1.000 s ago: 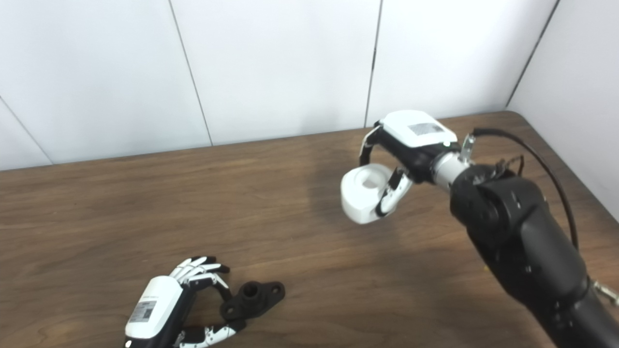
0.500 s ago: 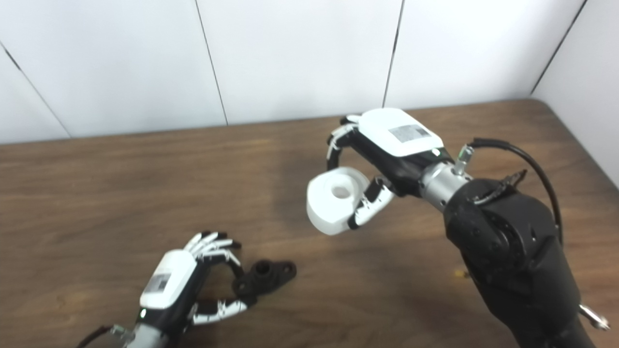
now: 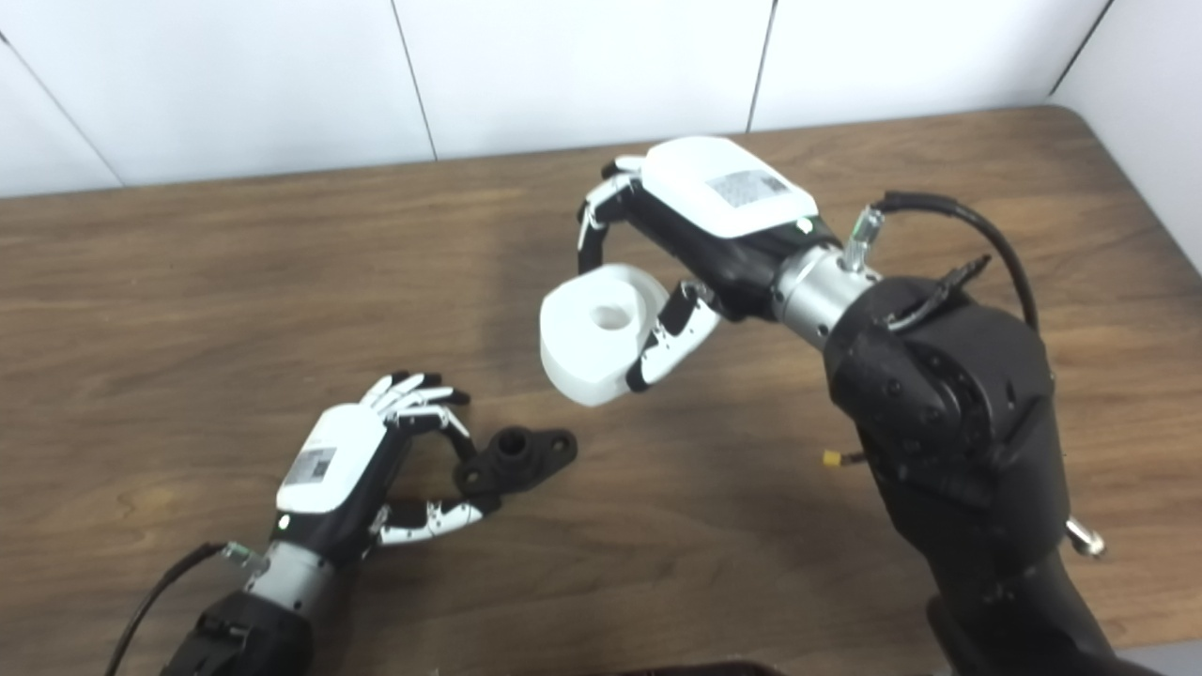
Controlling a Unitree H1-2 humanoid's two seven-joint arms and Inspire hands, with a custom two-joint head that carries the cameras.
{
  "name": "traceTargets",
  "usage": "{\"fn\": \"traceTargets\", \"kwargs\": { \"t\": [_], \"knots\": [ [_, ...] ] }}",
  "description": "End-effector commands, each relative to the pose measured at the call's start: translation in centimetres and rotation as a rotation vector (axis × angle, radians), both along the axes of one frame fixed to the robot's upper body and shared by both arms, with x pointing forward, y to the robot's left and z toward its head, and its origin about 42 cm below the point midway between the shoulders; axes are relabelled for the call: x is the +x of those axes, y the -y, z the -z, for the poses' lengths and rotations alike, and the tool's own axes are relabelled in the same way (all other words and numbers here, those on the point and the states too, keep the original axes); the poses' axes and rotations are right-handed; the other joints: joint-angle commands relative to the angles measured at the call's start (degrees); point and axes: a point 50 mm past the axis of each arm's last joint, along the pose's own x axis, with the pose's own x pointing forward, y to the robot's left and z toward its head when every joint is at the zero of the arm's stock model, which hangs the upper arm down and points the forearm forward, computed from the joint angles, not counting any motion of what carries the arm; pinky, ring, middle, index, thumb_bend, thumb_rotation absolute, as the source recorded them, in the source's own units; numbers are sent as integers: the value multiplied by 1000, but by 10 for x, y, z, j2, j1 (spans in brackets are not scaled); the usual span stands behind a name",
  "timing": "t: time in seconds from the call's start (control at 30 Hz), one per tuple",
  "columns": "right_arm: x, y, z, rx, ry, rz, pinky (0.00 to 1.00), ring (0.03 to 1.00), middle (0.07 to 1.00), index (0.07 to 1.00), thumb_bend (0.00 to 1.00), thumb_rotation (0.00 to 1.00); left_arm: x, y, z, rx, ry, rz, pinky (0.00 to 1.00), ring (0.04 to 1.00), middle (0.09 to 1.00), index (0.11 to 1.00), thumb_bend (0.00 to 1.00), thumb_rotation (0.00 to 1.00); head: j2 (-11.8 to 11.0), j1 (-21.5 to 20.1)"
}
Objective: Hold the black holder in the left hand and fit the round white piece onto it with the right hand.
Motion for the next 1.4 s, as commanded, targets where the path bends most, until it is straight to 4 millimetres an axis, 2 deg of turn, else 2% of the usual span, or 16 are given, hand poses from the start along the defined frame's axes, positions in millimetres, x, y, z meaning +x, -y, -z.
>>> {"fn": "traceTargets", "kwargs": {
  "t": [0.0,0.77,0.93,1.37],
  "knots": [
    [-2,-3,-15,5,85,-11,818,913,791,483,525,145,-2,0,4,45,-34,10,967,907,796,490,509,46,2,1],
    [4,-25,1,18,43,-96,810,909,783,483,526,142,-1,12,5,47,-29,17,974,905,794,490,507,48,3,46],
    [5,-28,6,14,32,-112,833,912,783,483,525,143,-2,15,5,48,-32,18,982,912,799,490,507,49,3,57],
    [8,-34,17,11,7,-140,829,903,784,483,525,142,0,19,6,46,-26,19,971,909,800,490,507,50,3,64]
  ]
}}
